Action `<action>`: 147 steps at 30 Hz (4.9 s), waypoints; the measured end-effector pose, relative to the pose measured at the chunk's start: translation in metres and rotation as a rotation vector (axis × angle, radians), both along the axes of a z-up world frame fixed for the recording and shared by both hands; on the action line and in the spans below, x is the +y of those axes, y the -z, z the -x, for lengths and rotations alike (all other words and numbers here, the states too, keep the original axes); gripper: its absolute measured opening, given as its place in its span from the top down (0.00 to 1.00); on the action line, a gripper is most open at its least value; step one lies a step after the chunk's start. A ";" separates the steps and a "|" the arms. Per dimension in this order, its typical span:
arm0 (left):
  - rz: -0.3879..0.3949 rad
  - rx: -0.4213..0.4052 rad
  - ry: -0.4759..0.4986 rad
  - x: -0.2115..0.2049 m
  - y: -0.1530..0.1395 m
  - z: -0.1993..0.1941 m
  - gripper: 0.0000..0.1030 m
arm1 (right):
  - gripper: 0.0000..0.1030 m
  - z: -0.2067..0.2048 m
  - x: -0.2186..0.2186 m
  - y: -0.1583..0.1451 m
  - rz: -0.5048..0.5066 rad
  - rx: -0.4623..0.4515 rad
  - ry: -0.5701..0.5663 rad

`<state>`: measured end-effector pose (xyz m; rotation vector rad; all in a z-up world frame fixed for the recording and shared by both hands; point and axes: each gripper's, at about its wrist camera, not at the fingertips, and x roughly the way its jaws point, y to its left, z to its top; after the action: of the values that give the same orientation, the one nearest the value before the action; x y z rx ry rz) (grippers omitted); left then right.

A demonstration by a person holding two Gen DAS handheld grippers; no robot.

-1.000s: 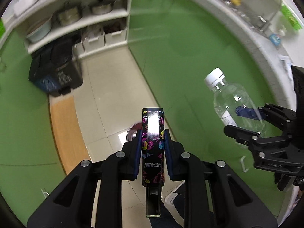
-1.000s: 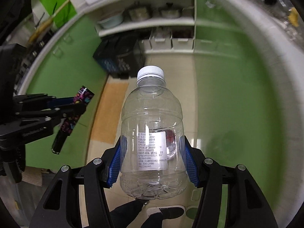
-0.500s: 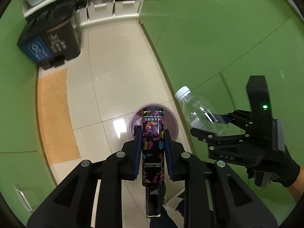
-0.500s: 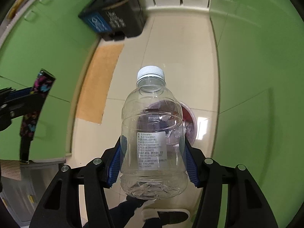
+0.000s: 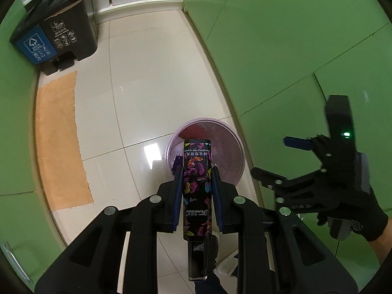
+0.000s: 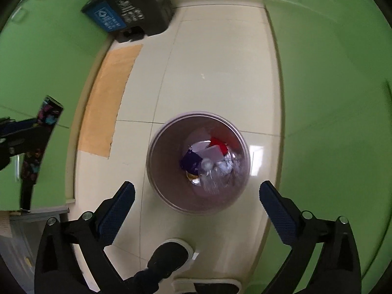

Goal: Collect trash
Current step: 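Carry the bottle and umbrella to the pink bin and release both, then move both open tools back toward the counter, then grasp the white foam roll with the right tool while the left tool grasps the clear plastic bag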

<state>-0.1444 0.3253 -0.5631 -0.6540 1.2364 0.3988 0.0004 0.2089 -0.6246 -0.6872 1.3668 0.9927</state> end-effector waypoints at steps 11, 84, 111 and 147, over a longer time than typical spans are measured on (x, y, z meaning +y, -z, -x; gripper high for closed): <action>0.032 0.011 0.078 -0.015 0.021 -0.053 0.79 | 0.06 -0.008 -0.054 -0.058 0.018 -0.040 0.130; -0.209 -0.281 0.613 -0.273 -0.476 -0.179 0.03 | 0.06 -0.058 -0.368 -0.544 -0.313 -0.429 0.786; -0.216 -0.185 0.579 -0.266 -0.442 -0.297 0.03 | 0.54 -0.194 -0.336 -0.483 -0.269 -0.318 0.641; -0.122 -0.236 0.695 -0.354 -0.428 -0.459 0.03 | 0.57 -0.186 -0.441 -0.526 -0.280 -0.375 0.762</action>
<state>0.3149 -0.0292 -0.1351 -0.1331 1.1224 -0.1787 0.1860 -0.2324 -0.0989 -0.0955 0.9974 0.3961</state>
